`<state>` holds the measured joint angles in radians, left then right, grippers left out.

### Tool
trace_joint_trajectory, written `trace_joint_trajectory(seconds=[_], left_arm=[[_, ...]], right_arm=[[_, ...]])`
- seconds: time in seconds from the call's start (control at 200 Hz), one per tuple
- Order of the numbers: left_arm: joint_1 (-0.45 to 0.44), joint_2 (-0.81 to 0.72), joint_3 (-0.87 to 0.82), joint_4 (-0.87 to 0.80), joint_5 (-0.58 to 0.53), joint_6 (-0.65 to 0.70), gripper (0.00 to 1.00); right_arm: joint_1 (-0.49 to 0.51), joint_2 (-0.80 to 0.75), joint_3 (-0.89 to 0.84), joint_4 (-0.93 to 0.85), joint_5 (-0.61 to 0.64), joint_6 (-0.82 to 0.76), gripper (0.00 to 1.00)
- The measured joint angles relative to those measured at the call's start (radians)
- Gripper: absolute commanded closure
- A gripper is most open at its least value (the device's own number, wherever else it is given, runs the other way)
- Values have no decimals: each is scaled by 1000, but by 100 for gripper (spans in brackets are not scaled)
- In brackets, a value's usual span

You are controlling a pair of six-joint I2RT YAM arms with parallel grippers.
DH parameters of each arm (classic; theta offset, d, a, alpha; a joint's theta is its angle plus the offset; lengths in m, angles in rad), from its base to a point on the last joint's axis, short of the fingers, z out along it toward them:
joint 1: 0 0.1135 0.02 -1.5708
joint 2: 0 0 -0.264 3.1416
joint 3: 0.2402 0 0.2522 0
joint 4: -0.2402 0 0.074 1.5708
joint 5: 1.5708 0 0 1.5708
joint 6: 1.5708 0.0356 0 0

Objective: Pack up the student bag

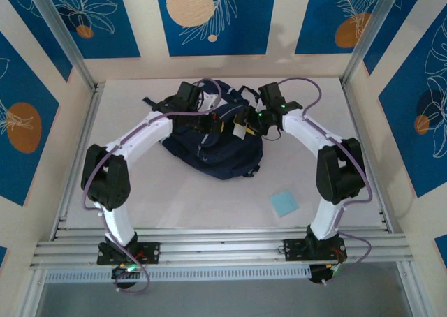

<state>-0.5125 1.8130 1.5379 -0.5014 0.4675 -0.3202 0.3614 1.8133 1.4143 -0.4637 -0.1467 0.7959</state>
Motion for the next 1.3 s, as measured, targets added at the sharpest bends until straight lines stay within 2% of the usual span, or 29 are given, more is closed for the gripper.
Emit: trace_joint_trajectory(seconds=[0.065, 0.14, 0.205, 0.355, 0.465, 0.58, 0.63, 0.72, 0.81, 0.885, 1.095, 1.3], left_arm=[[0, 0, -6, 12, 1, -14, 100], [2, 0, -10, 27, 4, -23, 100], [2, 0, -10, 37, 4, -30, 100], [6, 0, -10, 52, 12, -42, 100], [6, 0, -11, 53, 18, -46, 100], [6, 0, -13, 53, 22, -48, 100], [6, 0, -14, 53, 23, -49, 100], [6, 0, -15, 54, 23, -49, 100], [6, 0, -19, 63, 23, -53, 100], [6, 0, -24, 75, 25, -64, 100], [5, 0, -39, 112, 31, -76, 100], [4, 0, -53, 128, 39, -86, 100]], right_arm=[[3, 20, -1, 27, -31, 23, 22], [1, 21, -19, 85, -76, 47, 21], [-5, 21, -39, 154, -120, 74, 26], [-19, 21, -108, 326, -237, 148, 48], [-36, 21, -164, 425, -301, 199, 54], [-57, 15, -203, 452, -332, 207, 53], [-69, -4, -215, 424, -324, 187, 47], [-88, -66, -224, 319, -292, 125, 29], [-97, -162, -225, 169, -218, 35, 12], [-93, -240, -234, 51, -156, -24, 3], [-62, -407, -423, -177, -39, -134, 1], [-34, -479, -604, -326, 92, -164, 1]])
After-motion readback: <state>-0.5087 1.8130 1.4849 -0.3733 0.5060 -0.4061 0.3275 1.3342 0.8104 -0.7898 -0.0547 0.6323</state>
